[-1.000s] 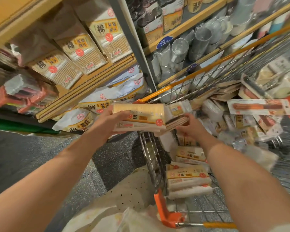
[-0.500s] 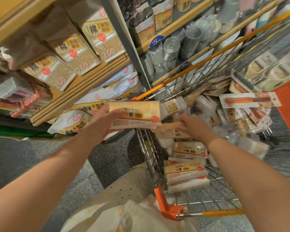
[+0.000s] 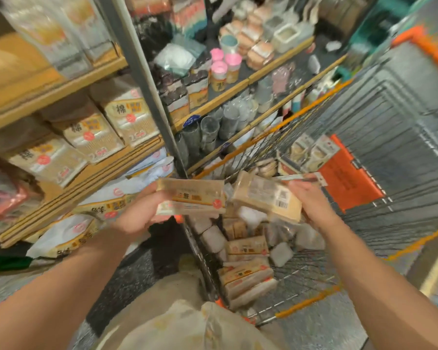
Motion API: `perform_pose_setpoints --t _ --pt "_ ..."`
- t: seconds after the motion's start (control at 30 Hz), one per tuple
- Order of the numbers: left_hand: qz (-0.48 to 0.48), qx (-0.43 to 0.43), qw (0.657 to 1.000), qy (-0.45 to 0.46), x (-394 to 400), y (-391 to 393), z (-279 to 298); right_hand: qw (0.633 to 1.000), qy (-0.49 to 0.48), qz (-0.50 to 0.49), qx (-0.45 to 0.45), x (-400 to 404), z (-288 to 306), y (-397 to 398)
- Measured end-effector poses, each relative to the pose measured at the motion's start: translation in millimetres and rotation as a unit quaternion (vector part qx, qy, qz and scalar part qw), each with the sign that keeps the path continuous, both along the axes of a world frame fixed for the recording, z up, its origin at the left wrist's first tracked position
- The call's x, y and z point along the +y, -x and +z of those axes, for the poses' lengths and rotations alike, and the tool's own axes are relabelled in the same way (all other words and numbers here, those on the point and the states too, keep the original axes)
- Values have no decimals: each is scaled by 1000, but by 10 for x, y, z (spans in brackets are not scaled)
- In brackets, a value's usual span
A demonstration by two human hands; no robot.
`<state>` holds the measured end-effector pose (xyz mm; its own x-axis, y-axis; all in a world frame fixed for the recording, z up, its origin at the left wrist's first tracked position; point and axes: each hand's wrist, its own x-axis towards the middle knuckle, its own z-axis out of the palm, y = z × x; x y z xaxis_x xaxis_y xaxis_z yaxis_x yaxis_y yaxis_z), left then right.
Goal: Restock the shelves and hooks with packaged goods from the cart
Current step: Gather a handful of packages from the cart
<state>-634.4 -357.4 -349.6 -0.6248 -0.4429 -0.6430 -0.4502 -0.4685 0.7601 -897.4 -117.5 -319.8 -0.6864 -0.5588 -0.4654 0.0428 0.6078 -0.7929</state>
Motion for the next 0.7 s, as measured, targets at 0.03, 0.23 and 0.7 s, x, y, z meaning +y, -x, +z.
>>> perform_pose_setpoints --t 0.03,0.23,0.7 --pt "9 13 1000 -1 5 42 61 1000 17 -6 -1 -98 143 -10" --pt "-22 109 993 -29 196 154 430 998 45 -13 -46 -643 500 -341" --pt "137 168 967 -135 1115 -234 793 935 150 317 55 127 1055 -646"
